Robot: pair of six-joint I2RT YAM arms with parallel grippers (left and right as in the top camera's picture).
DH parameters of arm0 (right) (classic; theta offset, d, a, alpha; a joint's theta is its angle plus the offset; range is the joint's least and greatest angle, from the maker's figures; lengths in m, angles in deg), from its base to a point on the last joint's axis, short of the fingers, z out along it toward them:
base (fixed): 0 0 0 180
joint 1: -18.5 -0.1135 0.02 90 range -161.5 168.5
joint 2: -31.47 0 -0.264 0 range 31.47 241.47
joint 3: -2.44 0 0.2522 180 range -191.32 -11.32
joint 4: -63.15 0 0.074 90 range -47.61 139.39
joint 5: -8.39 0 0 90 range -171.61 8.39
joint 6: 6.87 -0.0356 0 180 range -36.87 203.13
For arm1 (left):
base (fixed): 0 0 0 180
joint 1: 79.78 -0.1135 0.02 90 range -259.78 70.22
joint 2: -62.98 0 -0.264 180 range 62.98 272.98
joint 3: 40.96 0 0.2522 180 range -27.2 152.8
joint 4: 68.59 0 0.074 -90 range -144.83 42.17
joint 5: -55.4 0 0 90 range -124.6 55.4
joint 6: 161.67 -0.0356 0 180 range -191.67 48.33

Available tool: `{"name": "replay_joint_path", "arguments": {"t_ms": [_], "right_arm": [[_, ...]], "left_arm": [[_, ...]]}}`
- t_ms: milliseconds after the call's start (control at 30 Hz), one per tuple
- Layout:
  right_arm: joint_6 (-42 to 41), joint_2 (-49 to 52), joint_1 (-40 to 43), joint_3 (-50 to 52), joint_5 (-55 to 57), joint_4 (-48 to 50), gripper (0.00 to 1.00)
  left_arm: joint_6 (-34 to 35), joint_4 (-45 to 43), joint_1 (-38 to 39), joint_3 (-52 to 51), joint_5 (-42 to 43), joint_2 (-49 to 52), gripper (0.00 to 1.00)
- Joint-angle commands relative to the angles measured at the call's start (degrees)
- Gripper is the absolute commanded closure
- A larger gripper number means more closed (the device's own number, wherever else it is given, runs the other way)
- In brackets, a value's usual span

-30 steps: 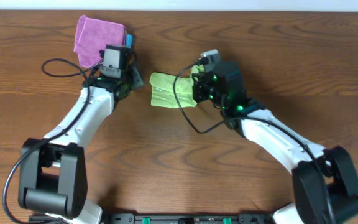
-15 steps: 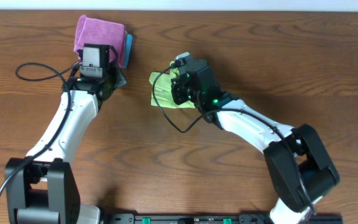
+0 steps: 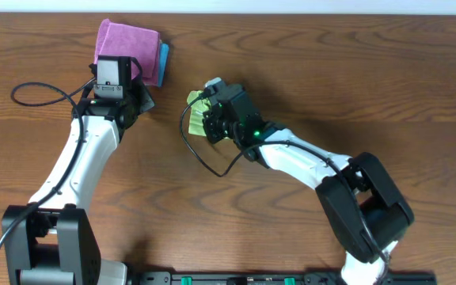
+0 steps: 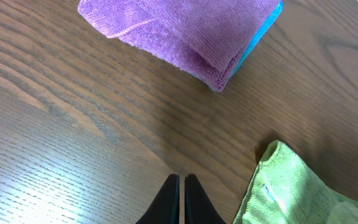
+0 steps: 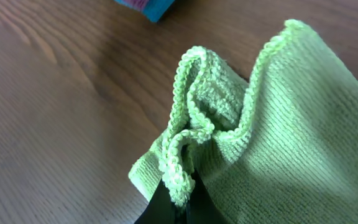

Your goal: Fold the cloth

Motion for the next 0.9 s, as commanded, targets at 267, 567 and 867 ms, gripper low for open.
{"name": "replay_joint_path", "arguments": {"t_ms": [267,567,867], "right_arm": [[0.7,2.7,-1.4,-1.3,0.1,1.1,0.99],[0.6,5.2,-2.4,-2.6,0.1,1.7,0.89],[0.7,5.2,-4.4,-3.0,-2.7,1.6,0.52]], "left_arm": [[-1.2,0.3,-0.5,-0.1,-1.0,-1.3,0.94],[-1.2,0.3,-0.5,-0.1,-1.0,-1.3,0.94],[-1.2,0.3,-0.9,-0.1,-1.1,-2.2,0.94]]}}
